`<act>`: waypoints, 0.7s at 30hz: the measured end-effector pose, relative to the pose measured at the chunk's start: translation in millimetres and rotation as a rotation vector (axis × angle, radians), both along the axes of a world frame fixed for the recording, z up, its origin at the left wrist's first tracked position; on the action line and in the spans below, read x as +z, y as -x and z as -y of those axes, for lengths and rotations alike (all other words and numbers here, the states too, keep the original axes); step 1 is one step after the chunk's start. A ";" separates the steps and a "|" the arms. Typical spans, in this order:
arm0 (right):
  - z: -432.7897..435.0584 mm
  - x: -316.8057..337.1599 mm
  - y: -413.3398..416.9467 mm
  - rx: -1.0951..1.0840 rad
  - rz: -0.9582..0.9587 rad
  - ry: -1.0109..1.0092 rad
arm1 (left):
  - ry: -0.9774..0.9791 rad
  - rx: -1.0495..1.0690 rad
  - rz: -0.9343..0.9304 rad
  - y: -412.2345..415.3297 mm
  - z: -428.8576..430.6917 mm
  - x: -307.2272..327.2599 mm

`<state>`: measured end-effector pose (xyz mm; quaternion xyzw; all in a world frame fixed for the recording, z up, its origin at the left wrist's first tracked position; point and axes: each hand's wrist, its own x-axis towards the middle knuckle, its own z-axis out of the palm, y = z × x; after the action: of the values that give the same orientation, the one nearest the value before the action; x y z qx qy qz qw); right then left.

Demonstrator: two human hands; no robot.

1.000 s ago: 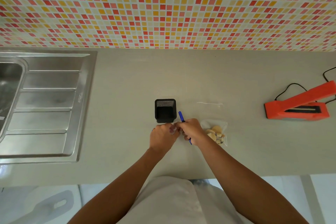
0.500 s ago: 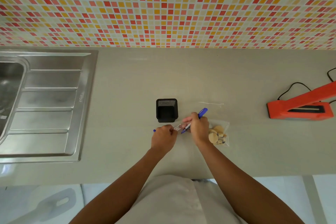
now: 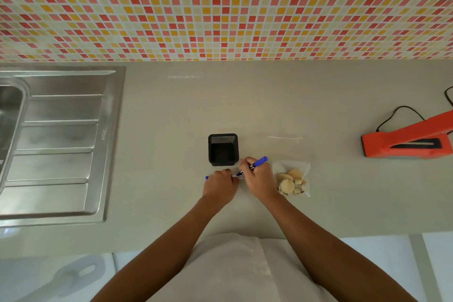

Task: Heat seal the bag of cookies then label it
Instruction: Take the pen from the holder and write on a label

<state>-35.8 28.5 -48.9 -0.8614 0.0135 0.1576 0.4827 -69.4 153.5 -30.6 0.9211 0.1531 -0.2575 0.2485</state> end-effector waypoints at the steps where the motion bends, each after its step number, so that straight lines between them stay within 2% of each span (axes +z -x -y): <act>1: -0.8 -3.8 1.1 0.005 0.001 -0.004 | -0.012 -0.013 0.009 -0.4 0.7 -0.4; 9: 1.6 -22.0 1.8 -0.050 -0.008 0.044 | -0.017 -0.045 0.014 -3.2 0.1 0.6; 21: -1.9 -9.2 -3.6 -0.106 -0.116 -0.035 | -0.070 -0.125 -0.005 -8.6 -4.1 -1.6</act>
<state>-32.2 30.4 -58.1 -0.8403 0.0844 0.1817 0.5038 -60.7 157.7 -32.3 0.9363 0.1050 -0.2695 0.1993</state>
